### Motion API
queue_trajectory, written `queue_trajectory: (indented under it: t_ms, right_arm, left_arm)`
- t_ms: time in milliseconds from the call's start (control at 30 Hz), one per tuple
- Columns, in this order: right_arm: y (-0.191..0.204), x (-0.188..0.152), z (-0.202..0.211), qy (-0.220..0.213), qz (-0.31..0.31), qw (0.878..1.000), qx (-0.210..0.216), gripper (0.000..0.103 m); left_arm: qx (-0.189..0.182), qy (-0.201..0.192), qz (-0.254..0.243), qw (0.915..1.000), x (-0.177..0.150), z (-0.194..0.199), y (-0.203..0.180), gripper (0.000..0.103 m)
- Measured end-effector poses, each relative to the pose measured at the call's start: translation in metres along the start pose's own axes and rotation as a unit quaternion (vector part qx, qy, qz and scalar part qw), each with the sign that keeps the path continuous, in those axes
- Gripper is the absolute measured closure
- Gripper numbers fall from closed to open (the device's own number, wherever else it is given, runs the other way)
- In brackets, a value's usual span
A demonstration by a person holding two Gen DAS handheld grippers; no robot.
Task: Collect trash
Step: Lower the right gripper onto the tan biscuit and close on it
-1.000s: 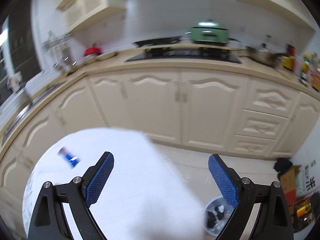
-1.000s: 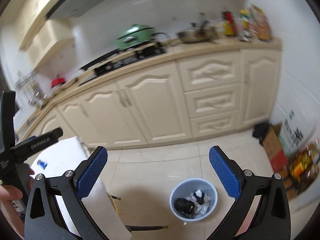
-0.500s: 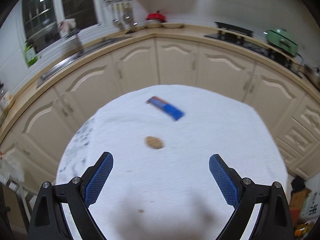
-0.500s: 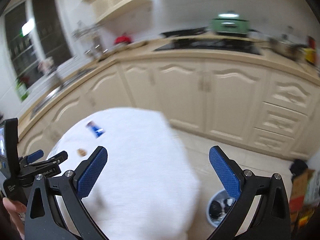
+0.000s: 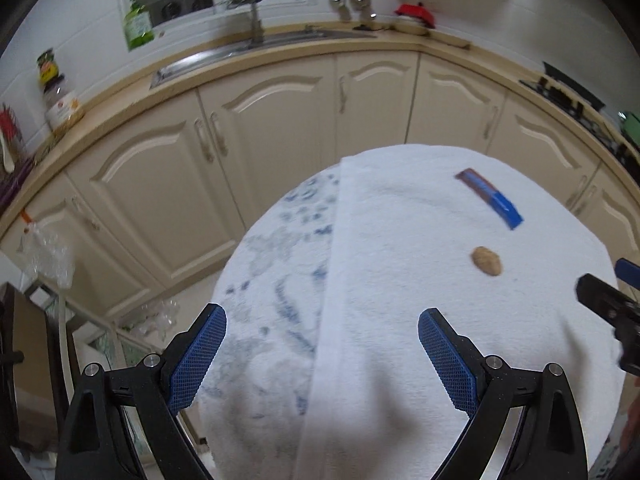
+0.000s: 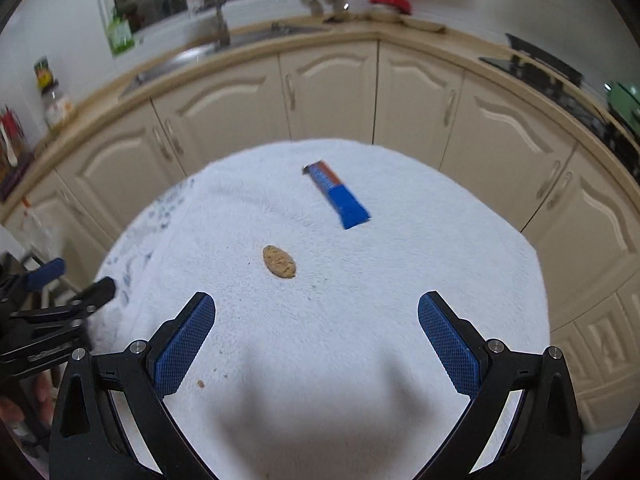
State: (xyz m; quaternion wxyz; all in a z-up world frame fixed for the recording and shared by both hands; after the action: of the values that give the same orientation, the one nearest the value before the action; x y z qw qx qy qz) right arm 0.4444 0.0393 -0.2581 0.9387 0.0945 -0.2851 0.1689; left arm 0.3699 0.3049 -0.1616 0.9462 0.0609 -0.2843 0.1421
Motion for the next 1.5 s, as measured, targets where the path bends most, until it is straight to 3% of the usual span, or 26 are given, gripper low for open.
queue_trajectory:
  t_ms: [100,233,400,467,533,700,1000,1067,1133,1167,1267,1300,1400,1433,1500]
  right_arm:
    - [0.011,0.007,-0.034,0.031,0.024,0.999,-0.012,0.002]
    - [0.02,0.013,-0.075,0.071,0.037,0.997,-0.013,0.011]
    - [0.022,0.012,-0.101,0.101,0.042,0.994,-0.012,0.021]
    - [0.025,0.014,-0.107,0.109,0.041,0.993,0.0,0.033]
    - [0.027,0.01,-0.115,0.126,0.042,0.991,0.008,0.068]
    - [0.021,0.003,-0.103,0.12,0.038,0.992,0.014,0.077]
    - [0.0,-0.024,-0.053,0.099,0.036,0.994,0.042,0.074]
    - [0.005,-0.015,-0.056,0.09,0.043,0.994,0.039,0.061]
    - [0.014,-0.005,-0.064,0.087,0.051,0.994,0.047,0.019]
    - [0.019,0.0,-0.07,0.084,0.051,0.994,0.049,0.015]
    - [0.035,0.01,-0.087,0.088,0.064,0.993,0.046,0.016]
    - [0.039,0.011,-0.092,0.088,0.07,0.993,0.044,0.019]
    - [0.045,0.008,-0.108,0.109,0.081,0.99,0.025,0.064]
    - [0.042,0.007,-0.11,0.107,0.086,0.991,0.002,0.07]
    - [0.035,0.005,-0.108,0.113,0.065,0.991,0.021,0.076]
  left_arm:
    - [0.0,0.013,0.018,0.9997,0.005,-0.011,0.018,0.008]
    - [-0.004,0.03,0.038,0.9988,0.01,-0.025,0.035,0.008]
    - [0.001,0.042,0.06,0.9973,0.011,-0.042,0.048,0.008]
    - [0.004,0.046,0.065,0.9968,0.013,-0.049,0.05,0.008]
    - [0.001,0.051,0.065,0.9966,0.012,-0.055,0.046,0.008]
    - [0.003,0.059,0.055,0.9968,0.011,-0.066,0.034,0.008]
    - [-0.032,0.054,-0.001,0.998,0.007,-0.056,-0.021,0.008]
    - [-0.033,0.05,0.001,0.9982,0.006,-0.052,-0.022,0.008]
    - [-0.028,0.045,0.008,0.9986,0.004,-0.048,-0.017,0.008]
    - [-0.026,0.046,0.011,0.9985,0.003,-0.049,-0.015,0.007]
    - [-0.017,0.058,0.026,0.9979,-0.001,-0.055,-0.005,0.007]
    - [-0.012,0.061,0.032,0.9975,-0.001,-0.059,-0.002,0.007]
    - [-0.006,0.072,0.045,0.9964,0.0,-0.067,0.004,0.007]
    - [-0.007,0.074,0.047,0.9961,0.0,-0.07,0.004,0.007]
    - [-0.006,0.077,0.046,0.996,0.001,-0.073,0.003,0.007]
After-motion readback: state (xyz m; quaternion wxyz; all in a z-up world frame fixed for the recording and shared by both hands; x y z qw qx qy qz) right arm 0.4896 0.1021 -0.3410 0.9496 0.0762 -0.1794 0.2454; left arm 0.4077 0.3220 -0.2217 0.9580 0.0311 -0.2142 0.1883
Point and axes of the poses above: each gripper's, at about its wrist camera, not at the fingertips, and z roughly against the way its jaws point, y to its left, x to its top, the point moved 5 cm from there along -z, roughly the way its jaws point, and after that the axes turned 2 degrees about x, right-handed, at the moved point
